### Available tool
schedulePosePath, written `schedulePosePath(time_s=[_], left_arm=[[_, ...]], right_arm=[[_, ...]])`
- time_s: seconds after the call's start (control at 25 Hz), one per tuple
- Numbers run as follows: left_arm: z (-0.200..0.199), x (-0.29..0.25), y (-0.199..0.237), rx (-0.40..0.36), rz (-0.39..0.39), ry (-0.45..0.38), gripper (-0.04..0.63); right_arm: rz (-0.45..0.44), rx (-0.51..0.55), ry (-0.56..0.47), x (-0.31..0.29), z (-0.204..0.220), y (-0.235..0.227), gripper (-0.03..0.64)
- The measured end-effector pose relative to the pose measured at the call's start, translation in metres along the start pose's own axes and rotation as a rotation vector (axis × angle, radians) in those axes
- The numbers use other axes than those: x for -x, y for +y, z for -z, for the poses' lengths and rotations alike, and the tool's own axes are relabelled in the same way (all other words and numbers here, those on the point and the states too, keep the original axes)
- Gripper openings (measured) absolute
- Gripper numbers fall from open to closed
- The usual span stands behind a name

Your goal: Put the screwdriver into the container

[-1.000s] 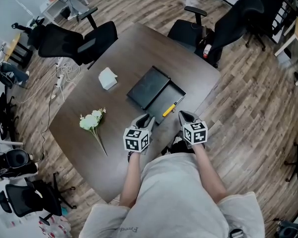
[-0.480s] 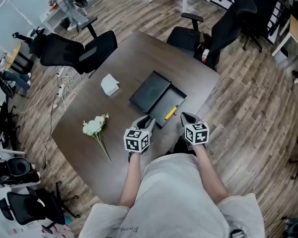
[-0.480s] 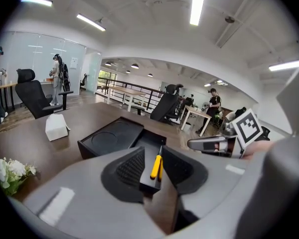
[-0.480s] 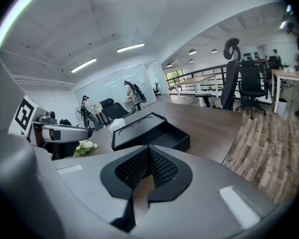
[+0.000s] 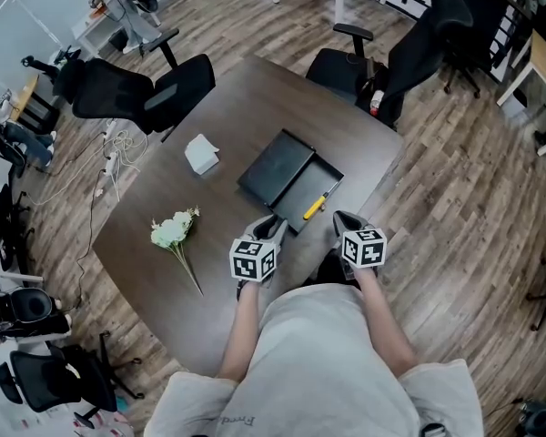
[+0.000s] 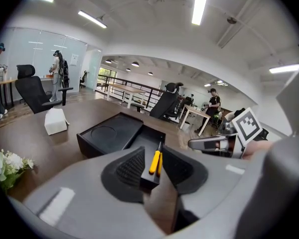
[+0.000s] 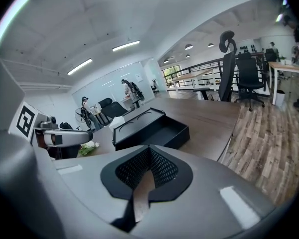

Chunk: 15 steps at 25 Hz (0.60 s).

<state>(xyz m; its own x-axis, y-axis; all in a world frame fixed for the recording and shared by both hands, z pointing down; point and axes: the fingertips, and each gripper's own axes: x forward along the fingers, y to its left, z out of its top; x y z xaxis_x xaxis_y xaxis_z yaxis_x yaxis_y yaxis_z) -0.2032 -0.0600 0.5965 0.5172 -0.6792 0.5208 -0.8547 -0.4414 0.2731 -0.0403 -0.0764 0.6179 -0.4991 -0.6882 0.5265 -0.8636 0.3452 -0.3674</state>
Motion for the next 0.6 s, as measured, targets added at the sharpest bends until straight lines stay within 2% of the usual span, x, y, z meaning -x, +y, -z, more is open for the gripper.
schedulePosePath(time_s=[0.6], left_arm=[[0.0003, 0.0011, 0.0050, 0.012, -0.007, -0.010, 0.156]], right_arm=[[-0.035, -0.070, -0.008, -0.0062, -0.0030, 0.0026, -0.005]])
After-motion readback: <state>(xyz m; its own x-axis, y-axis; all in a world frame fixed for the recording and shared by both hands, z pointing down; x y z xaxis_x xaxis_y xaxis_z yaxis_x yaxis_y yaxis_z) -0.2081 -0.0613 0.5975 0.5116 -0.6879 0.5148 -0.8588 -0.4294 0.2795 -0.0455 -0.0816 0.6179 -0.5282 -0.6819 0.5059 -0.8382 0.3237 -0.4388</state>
